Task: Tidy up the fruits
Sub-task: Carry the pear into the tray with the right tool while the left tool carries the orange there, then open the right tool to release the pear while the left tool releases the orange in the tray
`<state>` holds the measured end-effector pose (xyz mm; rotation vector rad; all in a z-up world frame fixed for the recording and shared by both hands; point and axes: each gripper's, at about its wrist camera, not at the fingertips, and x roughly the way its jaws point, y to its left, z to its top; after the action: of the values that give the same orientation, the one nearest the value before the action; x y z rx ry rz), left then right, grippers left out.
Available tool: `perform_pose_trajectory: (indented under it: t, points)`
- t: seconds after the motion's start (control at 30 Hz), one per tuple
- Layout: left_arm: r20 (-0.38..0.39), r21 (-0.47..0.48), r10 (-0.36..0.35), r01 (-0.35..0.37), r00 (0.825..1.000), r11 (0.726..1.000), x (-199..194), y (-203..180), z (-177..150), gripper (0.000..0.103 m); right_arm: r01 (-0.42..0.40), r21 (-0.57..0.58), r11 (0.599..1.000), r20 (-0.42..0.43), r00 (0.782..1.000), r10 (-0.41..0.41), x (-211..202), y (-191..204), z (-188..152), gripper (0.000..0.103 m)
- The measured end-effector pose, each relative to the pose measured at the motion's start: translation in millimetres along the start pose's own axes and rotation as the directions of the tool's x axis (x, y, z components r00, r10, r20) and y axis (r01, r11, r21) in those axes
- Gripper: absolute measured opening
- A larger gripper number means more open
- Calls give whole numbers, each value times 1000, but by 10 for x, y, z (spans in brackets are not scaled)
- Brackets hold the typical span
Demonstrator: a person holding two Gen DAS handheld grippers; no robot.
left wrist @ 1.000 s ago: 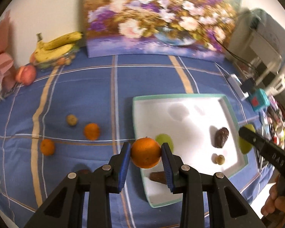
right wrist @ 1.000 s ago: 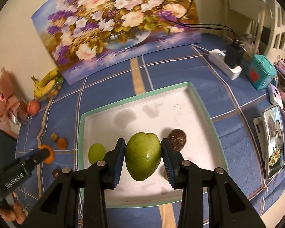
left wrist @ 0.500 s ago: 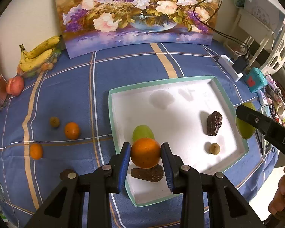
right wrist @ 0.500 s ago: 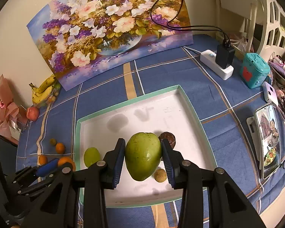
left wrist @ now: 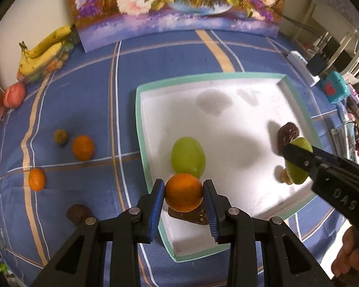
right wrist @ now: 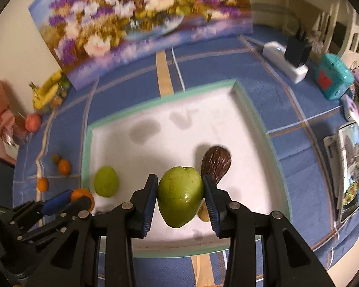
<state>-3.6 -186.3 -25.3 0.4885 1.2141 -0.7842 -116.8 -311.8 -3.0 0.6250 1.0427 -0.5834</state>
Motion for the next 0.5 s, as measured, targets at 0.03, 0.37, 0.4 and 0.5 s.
perform_pose_trajectory:
  t: [0.03, 0.37, 0.4, 0.5]
  points:
    - [-8, -1, 2, -2, 1000, 1000, 29, 5, -8, 35, 2, -3, 1000, -17, 1000, -2, 69, 11, -14, 40]
    - [-87, -7, 18, -19, 996, 1000, 304, 15, -82, 35, 31, -30, 999, -133, 991, -35, 500, 13, -142, 40]
    - [-85, -6, 18, -19, 996, 1000, 303, 12, -81, 35, 31, -28, 999, -144, 989, -35, 536, 3, -156, 40]
    - [-83, -6, 17, -18, 996, 1000, 315, 3, -75, 35, 29, -28, 999, -141, 990, -33, 550, -8, -167, 40]
